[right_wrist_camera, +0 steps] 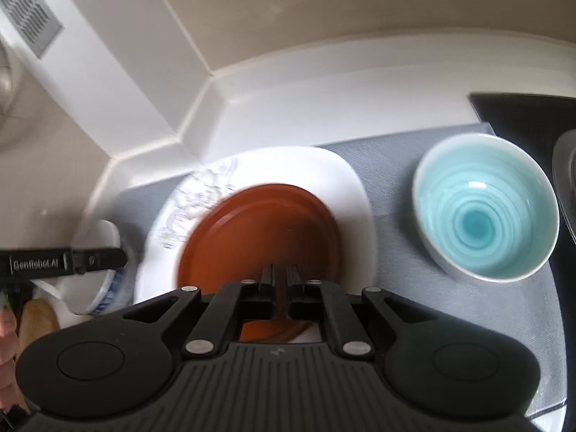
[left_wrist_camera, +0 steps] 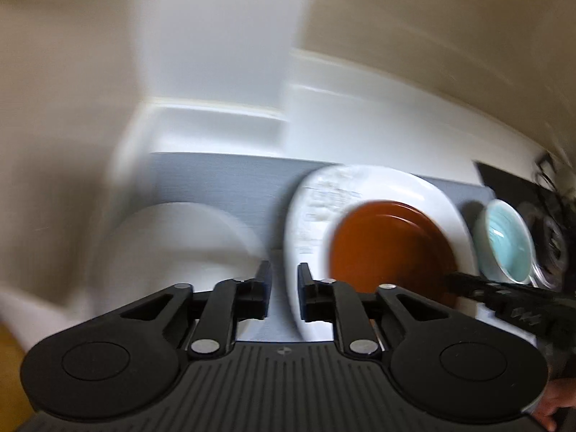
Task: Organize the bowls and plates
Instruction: 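Move both grippers to the white bowl and grip its rim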
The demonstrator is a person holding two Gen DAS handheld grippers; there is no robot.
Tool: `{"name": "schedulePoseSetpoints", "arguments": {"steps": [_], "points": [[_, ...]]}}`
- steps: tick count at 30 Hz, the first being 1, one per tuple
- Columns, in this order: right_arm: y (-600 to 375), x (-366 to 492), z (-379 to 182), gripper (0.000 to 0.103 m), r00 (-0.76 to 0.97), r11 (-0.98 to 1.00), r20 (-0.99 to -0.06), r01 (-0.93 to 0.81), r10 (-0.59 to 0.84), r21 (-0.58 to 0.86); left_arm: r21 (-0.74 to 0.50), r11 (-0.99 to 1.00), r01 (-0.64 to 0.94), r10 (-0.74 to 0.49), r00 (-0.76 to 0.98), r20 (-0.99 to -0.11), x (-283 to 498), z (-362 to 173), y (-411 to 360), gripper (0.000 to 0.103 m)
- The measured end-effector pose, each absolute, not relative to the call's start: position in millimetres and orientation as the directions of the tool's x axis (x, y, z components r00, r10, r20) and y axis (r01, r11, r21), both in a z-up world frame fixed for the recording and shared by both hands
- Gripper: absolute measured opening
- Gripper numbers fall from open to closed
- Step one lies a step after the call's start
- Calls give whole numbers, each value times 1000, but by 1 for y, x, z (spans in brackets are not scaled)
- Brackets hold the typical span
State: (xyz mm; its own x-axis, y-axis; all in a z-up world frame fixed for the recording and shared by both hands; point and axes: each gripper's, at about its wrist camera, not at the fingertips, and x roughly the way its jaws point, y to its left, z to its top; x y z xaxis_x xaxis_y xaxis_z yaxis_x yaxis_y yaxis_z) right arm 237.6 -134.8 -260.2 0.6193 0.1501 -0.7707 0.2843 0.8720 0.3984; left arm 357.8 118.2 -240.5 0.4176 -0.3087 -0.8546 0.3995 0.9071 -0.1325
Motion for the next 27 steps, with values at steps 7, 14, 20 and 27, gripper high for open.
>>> {"name": "schedulePoseSetpoints", "arguments": {"steps": [7,14,20,27], "points": [[-99,251,-234,35,652,809,-695,209,303,549,-55,977,206,-161,541,-825,345,-237,196,39],[-44,284,-242,35,599,775,-688,168,411,609,-241,965,104,-262,411,-873,364,-263,228,40],[-16,306,-261,35,524,736,-708,206,473,645,-349,934,83,-353,387,-852,367,-270,238,31],[-6,318,-280,18,474,743,-746,247,467,622,-362,929,72,-361,380,-851,364,-282,237,23]]}}
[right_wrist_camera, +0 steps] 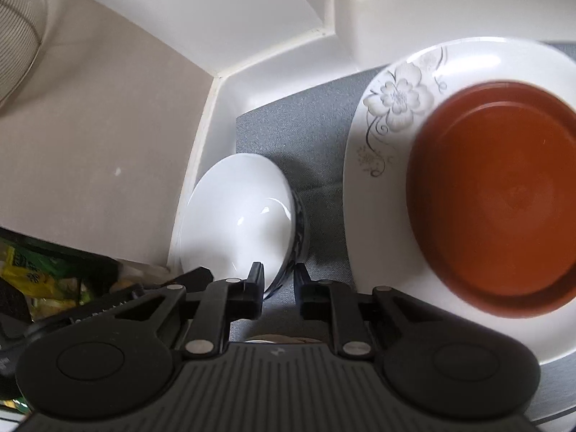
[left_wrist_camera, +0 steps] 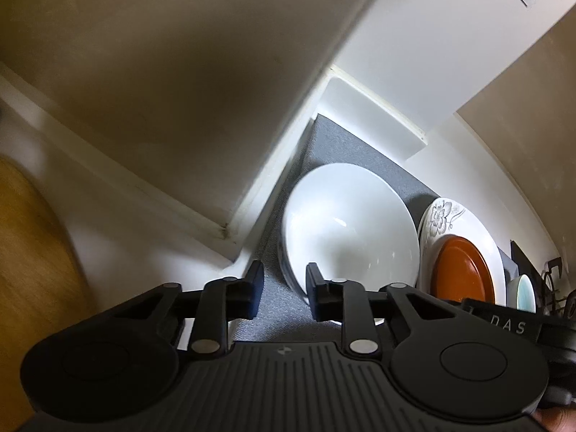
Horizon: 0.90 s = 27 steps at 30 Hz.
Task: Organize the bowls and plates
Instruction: 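Move both grippers to the white bowl and grip its rim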
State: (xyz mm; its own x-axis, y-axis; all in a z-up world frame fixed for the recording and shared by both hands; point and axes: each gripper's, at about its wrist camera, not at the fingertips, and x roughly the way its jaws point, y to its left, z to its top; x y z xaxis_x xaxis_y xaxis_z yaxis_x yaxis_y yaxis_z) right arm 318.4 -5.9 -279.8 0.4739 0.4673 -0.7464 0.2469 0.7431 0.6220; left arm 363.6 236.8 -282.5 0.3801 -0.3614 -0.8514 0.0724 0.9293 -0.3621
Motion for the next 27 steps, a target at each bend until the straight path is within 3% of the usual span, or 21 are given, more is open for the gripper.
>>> {"name": "schedulePoseSetpoints", "arguments": {"steps": [2,12,21,23,24,27], "points": [[-5,317,-279,17,471,755,-752,236,461,611,-366,927,75,-367,373,-852,362,-283,235,15],[1,313,-270,18,392,826,-793,126,467,549,-376,923,78,-378,363,-852,342,-285,236,17],[-8,318,-268,32,433,824,-791,167,432,541,-378,925,40,-365,372,-853,361,-291,238,17],[-13,317,-268,32,444,825,-791,175,421,537,-394,919,26,-373,382,-846,362,-292,241,13],[-15,316,-269,31,447,828,-792,173,417,534,-403,915,27,-381,385,-840,361,-292,242,12],[-11,316,-274,13,431,829,-791,153,434,538,-381,923,61,-373,389,-842,355,-286,242,11]]}}
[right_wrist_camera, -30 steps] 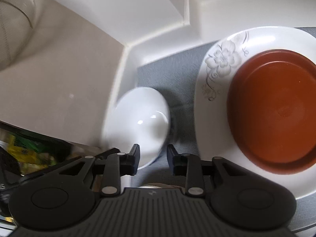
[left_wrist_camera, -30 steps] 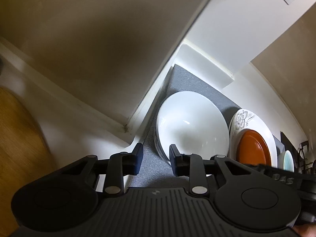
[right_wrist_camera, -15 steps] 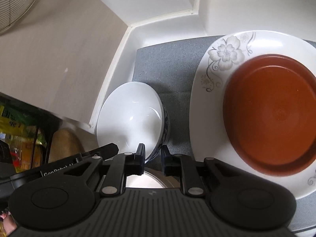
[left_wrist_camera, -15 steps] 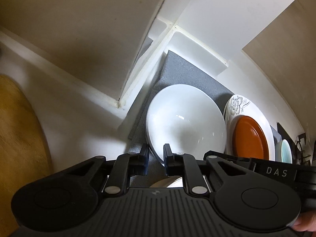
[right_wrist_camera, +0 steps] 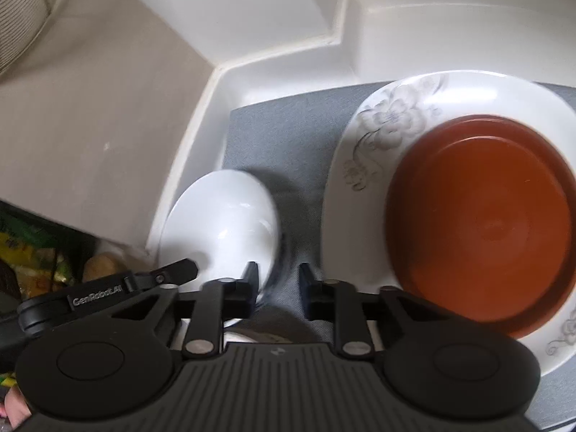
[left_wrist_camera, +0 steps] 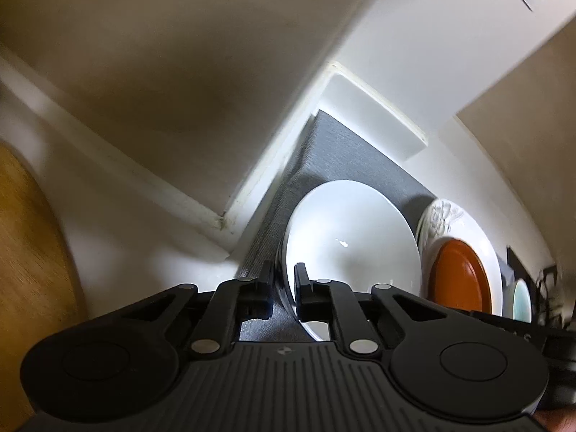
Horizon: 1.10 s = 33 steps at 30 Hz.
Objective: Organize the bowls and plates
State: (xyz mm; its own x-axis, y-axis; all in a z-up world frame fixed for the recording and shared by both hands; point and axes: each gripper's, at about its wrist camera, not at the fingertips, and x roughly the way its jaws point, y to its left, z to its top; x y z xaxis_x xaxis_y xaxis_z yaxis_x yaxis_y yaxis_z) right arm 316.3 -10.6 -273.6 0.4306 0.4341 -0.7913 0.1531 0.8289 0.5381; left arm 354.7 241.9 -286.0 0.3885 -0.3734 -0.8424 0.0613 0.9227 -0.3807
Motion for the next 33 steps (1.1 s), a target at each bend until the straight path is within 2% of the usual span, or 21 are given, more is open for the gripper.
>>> {"name": "schedulePoseSetpoints", "arguments": {"steps": [5,16,17,19,23,33], "points": [[4,316,-266,14,426,875,-810,82,403,478,-390,919,64,-383,384,-840,352,-287,250,12],[-6,329,-272,24,433,848,-801,140,412,512,-387,922,34,-368,391,-843,368,-291,256,12],[-6,329,-275,24,429,846,-804,148,412,513,-377,925,37,-360,394,-846,368,-292,252,11],[-10,328,-281,13,430,822,-791,170,435,544,-377,926,40,-359,408,-840,365,-293,249,7],[-16,323,-284,11,453,787,-765,195,458,586,-306,949,80,-310,426,-850,358,-284,240,6],[-30,320,-274,12,471,734,-730,221,496,642,-270,957,107,-289,456,-842,359,-271,213,6]]}}
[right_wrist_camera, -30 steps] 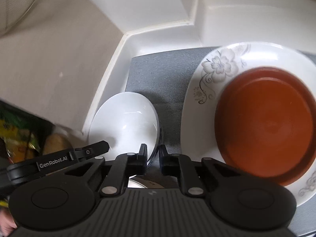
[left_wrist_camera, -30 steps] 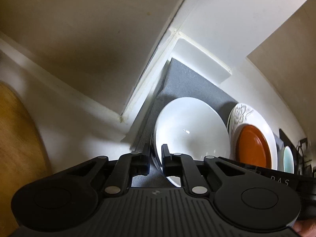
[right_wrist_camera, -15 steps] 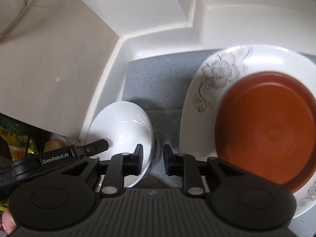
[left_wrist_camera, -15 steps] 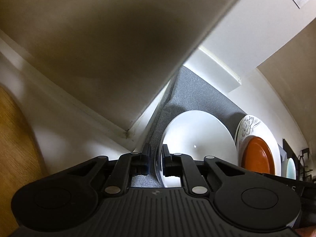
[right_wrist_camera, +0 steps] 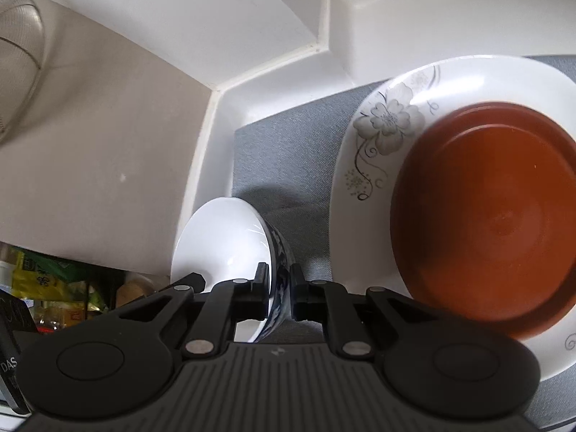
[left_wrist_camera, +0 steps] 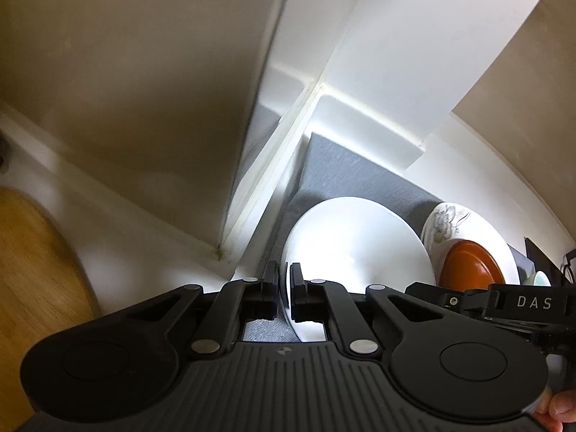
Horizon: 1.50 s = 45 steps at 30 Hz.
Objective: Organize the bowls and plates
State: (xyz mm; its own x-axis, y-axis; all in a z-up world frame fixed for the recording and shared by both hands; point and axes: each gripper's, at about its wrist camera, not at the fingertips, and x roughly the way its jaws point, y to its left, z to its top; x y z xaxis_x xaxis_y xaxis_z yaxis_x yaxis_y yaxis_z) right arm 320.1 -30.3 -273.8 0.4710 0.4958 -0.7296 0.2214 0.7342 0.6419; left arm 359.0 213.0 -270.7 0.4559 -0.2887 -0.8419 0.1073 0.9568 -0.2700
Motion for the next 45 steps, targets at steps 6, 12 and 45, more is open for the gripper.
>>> {"name": "schedulePoseSetpoints", "arguments": {"steps": [6,12,45], "points": [[-41,311,-259,12,496,714,-708,223,503,664,-266,958,110,-286,465,-838,348,-252,211,6],[-60,290,-238,12,534,711,-694,223,483,667,-254,955,153,-297,474,-829,334,-231,192,6],[-304,157,-199,13,752,586,-651,481,107,652,-302,757,580,-500,216,-838,320,-200,-90,6]]}}
